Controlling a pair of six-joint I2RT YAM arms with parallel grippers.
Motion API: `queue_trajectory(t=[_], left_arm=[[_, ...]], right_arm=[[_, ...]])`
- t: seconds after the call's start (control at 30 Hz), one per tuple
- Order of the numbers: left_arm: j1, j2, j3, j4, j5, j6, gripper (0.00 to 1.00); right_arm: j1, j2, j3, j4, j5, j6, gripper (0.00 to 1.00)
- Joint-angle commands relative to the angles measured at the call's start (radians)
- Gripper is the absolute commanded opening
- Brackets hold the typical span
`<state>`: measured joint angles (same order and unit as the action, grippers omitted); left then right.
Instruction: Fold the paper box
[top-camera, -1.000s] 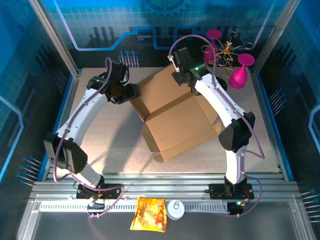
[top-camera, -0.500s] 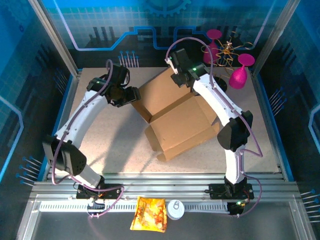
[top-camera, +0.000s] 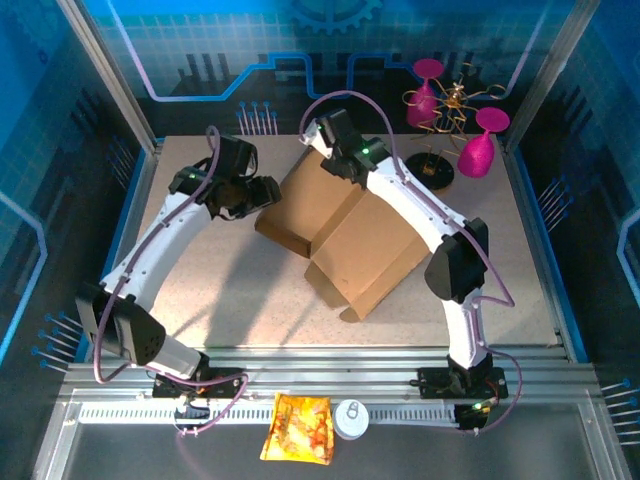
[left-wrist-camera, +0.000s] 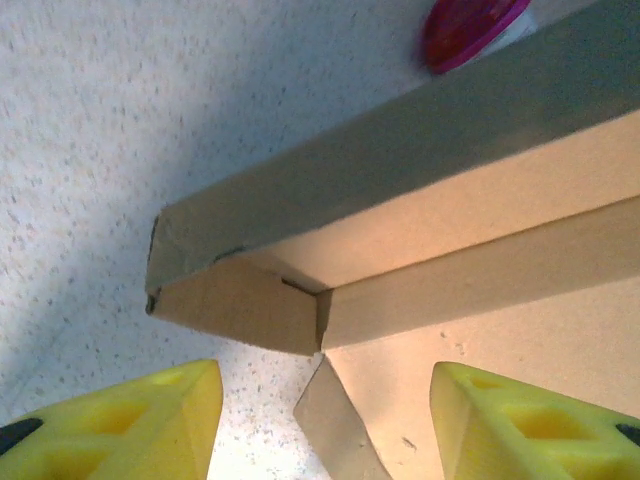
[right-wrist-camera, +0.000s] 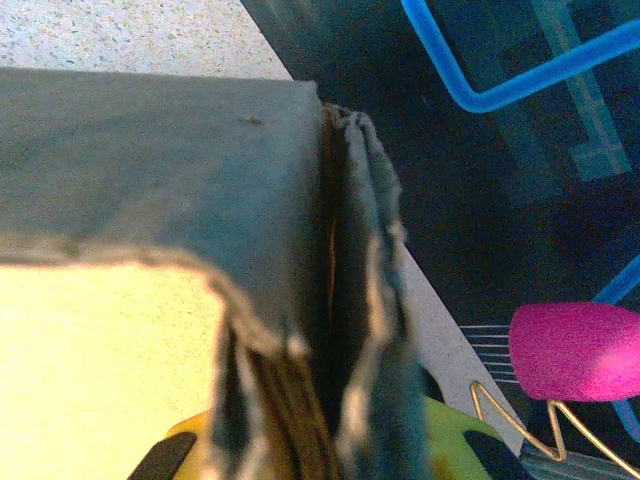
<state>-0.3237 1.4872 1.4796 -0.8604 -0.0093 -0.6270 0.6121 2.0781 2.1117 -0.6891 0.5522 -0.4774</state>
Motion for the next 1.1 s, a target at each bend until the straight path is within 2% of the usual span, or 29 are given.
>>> queue_trajectory(t=[0.0,0.1,0.17,0.23,0.37,0.53,0.83,1.07], left_arm=[[-0.049,-0.076,-0.129,0.065,0.089,-0.196,0.57],[-0.113,-0.173,-0.375,0.267,0.127,-0.375,0.57],[-0.154,-0.226,-0.552,0.462,0.143,-0.507,0.57],[-0.203,-0.241,-0.66,0.599,0.126,-0.587,0.57],[-0.25,-0.198,-0.74,0.738,0.108,-0.616,0.6],[-0.264,-0.091,-0.844,0.97,0.153,-0.716,0.6],[-0.31,-0.047,-0.857,0.931,0.134,-0.744,0.59],[-0.325,0.049,-0.841,1.001,0.153,-0.757,0.54]], right_arm=[[0.002,0.03,0.039,0.025,-0.009,-0.023,0.0],[0.002,0.042,0.041,0.026,-0.006,-0.019,0.0],[0.0,0.049,0.047,0.024,-0.009,-0.018,0.0],[-0.003,0.054,0.05,0.025,-0.014,-0.012,0.0],[-0.014,0.059,0.048,0.013,-0.036,0.007,0.0],[-0.042,0.07,0.042,0.002,-0.059,0.029,0.0],[-0.087,0.1,0.053,-0.013,-0.105,0.064,0.0],[-0.089,0.111,0.054,-0.022,-0.118,0.079,0.0]])
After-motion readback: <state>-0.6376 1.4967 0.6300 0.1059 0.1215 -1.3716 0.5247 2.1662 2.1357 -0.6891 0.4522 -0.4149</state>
